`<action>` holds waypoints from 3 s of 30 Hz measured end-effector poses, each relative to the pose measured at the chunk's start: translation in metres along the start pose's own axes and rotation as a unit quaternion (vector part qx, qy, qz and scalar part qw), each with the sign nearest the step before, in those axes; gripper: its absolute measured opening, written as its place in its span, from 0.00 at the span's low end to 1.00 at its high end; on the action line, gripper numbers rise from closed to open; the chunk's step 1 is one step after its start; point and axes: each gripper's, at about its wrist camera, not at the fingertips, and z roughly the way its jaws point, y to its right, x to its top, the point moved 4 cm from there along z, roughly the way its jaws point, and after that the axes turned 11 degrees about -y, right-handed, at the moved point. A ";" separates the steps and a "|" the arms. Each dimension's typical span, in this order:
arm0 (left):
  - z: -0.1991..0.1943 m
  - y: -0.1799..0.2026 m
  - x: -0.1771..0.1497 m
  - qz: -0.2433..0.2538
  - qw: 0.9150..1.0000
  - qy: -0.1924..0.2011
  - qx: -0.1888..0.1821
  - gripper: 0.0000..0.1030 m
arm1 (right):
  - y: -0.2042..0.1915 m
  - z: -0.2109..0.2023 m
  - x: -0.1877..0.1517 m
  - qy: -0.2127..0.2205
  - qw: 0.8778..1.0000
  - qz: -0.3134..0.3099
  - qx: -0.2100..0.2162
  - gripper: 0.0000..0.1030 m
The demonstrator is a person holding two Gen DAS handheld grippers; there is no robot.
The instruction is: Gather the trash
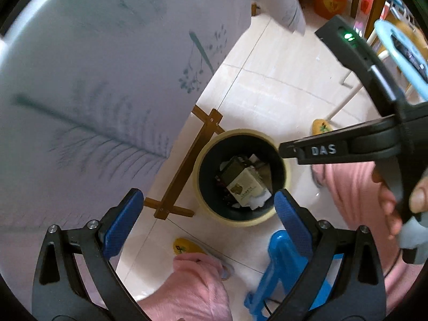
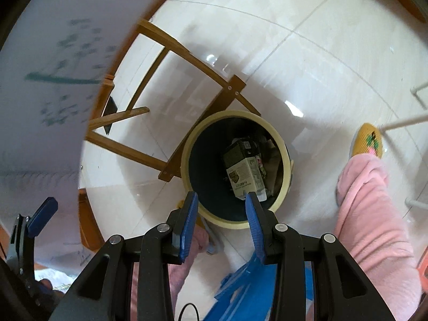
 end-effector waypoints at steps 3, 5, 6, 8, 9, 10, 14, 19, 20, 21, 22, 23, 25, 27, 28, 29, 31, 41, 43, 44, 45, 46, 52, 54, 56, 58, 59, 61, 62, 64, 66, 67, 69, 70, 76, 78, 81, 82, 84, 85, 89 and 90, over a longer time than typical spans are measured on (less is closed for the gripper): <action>-0.028 0.000 -0.010 -0.010 1.000 0.016 0.001 0.94 | -0.010 -0.022 -0.013 0.008 1.000 -0.015 -0.007 0.36; -0.048 -0.004 -0.016 -0.022 0.999 0.027 0.002 0.94 | -0.019 -0.043 -0.022 0.020 0.999 -0.028 -0.009 0.36; -0.054 -0.005 -0.018 -0.028 0.999 0.031 0.003 0.94 | -0.024 -0.050 -0.027 0.024 0.999 -0.032 -0.012 0.36; -0.070 -0.012 -0.021 -0.047 0.998 0.040 0.002 0.94 | -0.034 -0.070 -0.038 0.037 0.998 -0.047 -0.017 0.36; -0.079 -0.017 -0.022 -0.057 0.997 0.044 0.002 0.94 | -0.039 -0.083 -0.044 0.045 0.997 -0.055 -0.018 0.36; -0.086 -0.021 -0.023 -0.065 0.997 0.046 0.003 0.94 | -0.044 -0.091 -0.047 0.049 0.997 -0.059 -0.018 0.36; -0.118 -0.045 -0.027 -0.116 0.991 0.065 -0.008 0.94 | -0.066 -0.133 -0.065 0.068 0.994 -0.081 -0.014 0.36; -0.152 -0.075 -0.039 -0.176 0.982 0.066 -0.024 0.94 | -0.100 -0.173 -0.086 0.083 0.989 -0.119 -0.032 0.36; -0.159 -0.081 -0.042 -0.185 0.980 0.064 -0.022 0.94 | -0.110 -0.180 -0.090 0.087 0.987 -0.129 -0.036 0.36; -0.163 -0.085 -0.044 -0.193 0.979 0.061 -0.019 0.94 | -0.119 -0.190 -0.095 0.092 0.985 -0.139 -0.042 0.36; -0.167 -0.089 -0.046 -0.200 0.978 0.059 -0.018 0.94 | -0.126 -0.195 -0.099 0.095 0.984 -0.145 -0.046 0.36; -0.173 -0.094 -0.051 -0.213 0.975 0.057 -0.021 0.94 | -0.136 -0.204 -0.104 0.100 0.981 -0.156 -0.052 0.36; -0.189 -0.103 -0.058 -0.235 0.970 0.065 -0.022 0.94 | -0.154 -0.218 -0.111 0.110 0.977 -0.172 -0.064 0.37; -0.209 -0.112 -0.063 -0.254 0.964 0.080 -0.009 0.94 | -0.173 -0.240 -0.121 0.127 0.971 -0.192 -0.066 0.39; -0.218 -0.116 -0.067 -0.266 0.960 0.087 -0.002 0.94 | -0.181 -0.250 -0.124 0.135 0.969 -0.197 -0.065 0.40; -0.228 -0.121 -0.071 -0.276 0.957 0.093 0.002 0.94 | -0.190 -0.264 -0.129 0.148 0.966 -0.203 -0.062 0.43; -0.248 -0.132 -0.076 -0.300 0.948 0.109 0.003 0.94 | -0.209 -0.292 -0.140 0.173 0.960 -0.214 -0.052 0.45; -0.344 -0.161 -0.097 -0.383 0.905 0.185 0.035 0.94 | -0.282 -0.393 -0.191 0.281 0.923 -0.259 -0.036 0.59; -0.356 -0.160 -0.099 -0.389 0.900 0.189 0.046 0.94 | -0.289 -0.404 -0.198 0.288 0.919 -0.266 -0.038 0.59; -0.360 -0.160 -0.101 -0.392 0.899 0.188 0.049 0.94 | -0.293 -0.409 -0.200 0.291 0.917 -0.269 -0.039 0.59; -0.363 -0.159 -0.102 -0.395 0.898 0.188 0.049 0.94 | -0.297 -0.413 -0.204 0.295 0.915 -0.273 -0.040 0.59; -0.365 -0.159 -0.103 -0.397 0.897 0.188 0.048 0.94 | -0.294 -0.416 -0.206 0.298 0.913 -0.276 -0.039 0.59; -0.368 -0.153 -0.104 -0.396 0.899 0.182 0.048 0.94 | -0.299 -0.428 -0.220 0.312 0.906 -0.284 -0.042 0.59; -0.370 -0.152 -0.105 -0.397 0.898 0.184 0.047 0.94 | -0.301 -0.431 -0.224 0.317 0.902 -0.289 -0.045 0.59; -0.370 -0.151 -0.106 -0.397 0.898 0.183 0.045 0.94 | -0.303 -0.432 -0.226 0.321 0.900 -0.292 -0.050 0.59; -0.370 -0.150 -0.105 -0.396 0.898 0.185 0.044 0.94 | -0.303 -0.431 -0.226 0.324 0.898 -0.294 -0.054 0.59; -0.370 -0.148 -0.104 -0.395 0.899 0.184 0.045 0.94 | -0.303 -0.432 -0.227 0.325 0.898 -0.293 -0.056 0.59; -0.371 -0.147 -0.104 -0.394 0.899 0.186 0.044 0.94 | -0.301 -0.432 -0.228 0.327 0.897 -0.292 -0.056 0.59; -0.372 -0.146 -0.103 -0.392 0.900 0.187 0.046 0.94 | -0.301 -0.433 -0.230 0.329 0.897 -0.291 -0.057 0.59; -0.372 -0.145 -0.102 -0.389 0.900 0.189 0.047 0.94 | -0.300 -0.434 -0.231 0.331 0.896 -0.289 -0.057 0.59; -0.373 -0.145 -0.102 -0.388 0.901 0.190 0.044 0.94 | -0.299 -0.437 -0.237 0.334 0.896 -0.288 -0.059 0.59; -0.374 -0.144 -0.102 -0.388 0.901 0.191 0.043 0.94 | -0.299 -0.435 -0.234 0.335 0.895 -0.288 -0.059 0.59; -0.375 -0.143 -0.102 -0.386 0.902 0.191 0.042 0.94 | -0.299 -0.434 -0.234 0.336 0.895 -0.288 -0.061 0.59; -0.375 -0.143 -0.103 -0.385 0.902 0.191 0.040 0.94 | -0.298 -0.434 -0.236 0.336 0.895 -0.288 -0.062 0.59; -0.376 -0.142 -0.104 -0.384 0.903 0.192 0.037 0.94 | -0.298 -0.429 -0.235 0.332 0.896 -0.287 -0.066 0.59; -0.375 -0.141 -0.104 -0.385 0.903 0.191 0.033 0.94 | -0.298 -0.428 -0.235 0.332 0.896 -0.286 -0.067 0.59; -0.373 -0.141 -0.104 -0.386 0.903 0.188 0.033 0.94 | -0.297 -0.428 -0.235 0.331 0.897 -0.286 -0.068 0.59; -0.373 -0.142 -0.104 -0.386 0.903 0.187 0.033 0.94 | -0.298 -0.428 -0.234 0.332 0.896 -0.286 -0.067 0.59; -0.372 -0.142 -0.104 -0.386 0.903 0.185 0.032 0.94 | -0.298 -0.428 -0.234 0.333 0.896 -0.286 -0.068 0.59; -0.371 -0.142 -0.105 -0.386 0.903 0.185 0.032 0.94 | -0.298 -0.428 -0.233 0.332 0.896 -0.286 -0.068 0.59; -0.370 -0.142 -0.105 -0.387 0.903 0.183 0.031 0.94 | -0.298 -0.427 -0.234 0.332 0.896 -0.286 -0.069 0.59; -0.369 -0.143 -0.106 -0.388 0.903 0.183 0.030 0.94 | -0.298 -0.427 -0.234 0.331 0.896 -0.286 -0.069 0.59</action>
